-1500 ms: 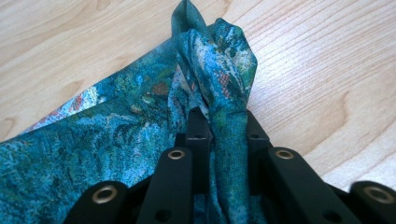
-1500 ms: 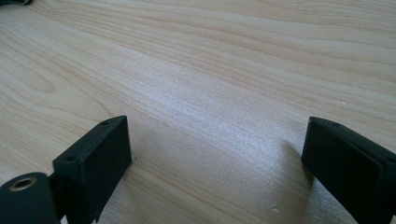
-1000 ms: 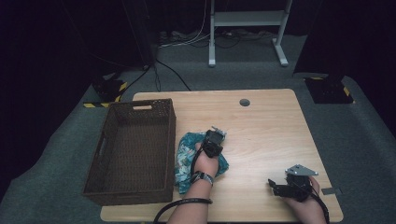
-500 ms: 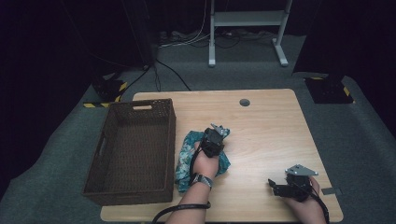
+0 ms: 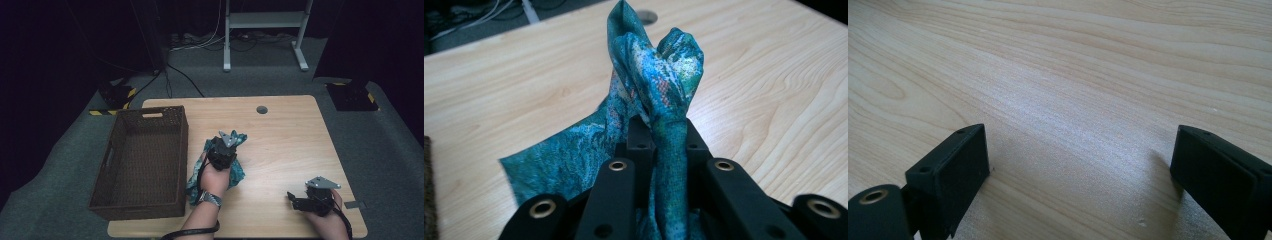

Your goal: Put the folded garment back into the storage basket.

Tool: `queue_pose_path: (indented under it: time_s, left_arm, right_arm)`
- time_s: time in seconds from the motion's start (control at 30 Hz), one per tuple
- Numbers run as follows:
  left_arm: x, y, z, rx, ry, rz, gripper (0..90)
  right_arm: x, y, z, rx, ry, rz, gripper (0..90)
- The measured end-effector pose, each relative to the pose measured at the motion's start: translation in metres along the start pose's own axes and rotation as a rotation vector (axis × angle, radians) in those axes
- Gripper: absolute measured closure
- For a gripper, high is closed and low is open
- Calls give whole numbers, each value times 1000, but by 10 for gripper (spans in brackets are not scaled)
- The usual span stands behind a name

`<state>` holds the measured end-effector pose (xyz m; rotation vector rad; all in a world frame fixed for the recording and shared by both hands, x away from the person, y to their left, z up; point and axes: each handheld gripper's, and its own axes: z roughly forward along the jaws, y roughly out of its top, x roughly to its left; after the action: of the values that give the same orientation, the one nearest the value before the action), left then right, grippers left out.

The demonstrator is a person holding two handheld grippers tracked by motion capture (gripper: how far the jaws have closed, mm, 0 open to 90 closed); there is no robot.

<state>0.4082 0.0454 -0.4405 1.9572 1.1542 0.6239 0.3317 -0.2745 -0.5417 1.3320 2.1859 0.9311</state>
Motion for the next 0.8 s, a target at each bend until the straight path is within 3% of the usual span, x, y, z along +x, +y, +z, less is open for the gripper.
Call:
queue_pose_path:
  time_s: [0.47,0.7,0.8]
  left_arm:
    - [14,7,-42,-140,-27,-36,806]
    - [19,12,-62,-249,-47,-38,806]
    - [21,14,-68,-274,-62,-42,807]
  right_arm:
    - [0,0,0,-1,-4,2,91]
    - [0,0,0,-2,-4,2,92]
    - [0,0,0,-2,-4,4,93]
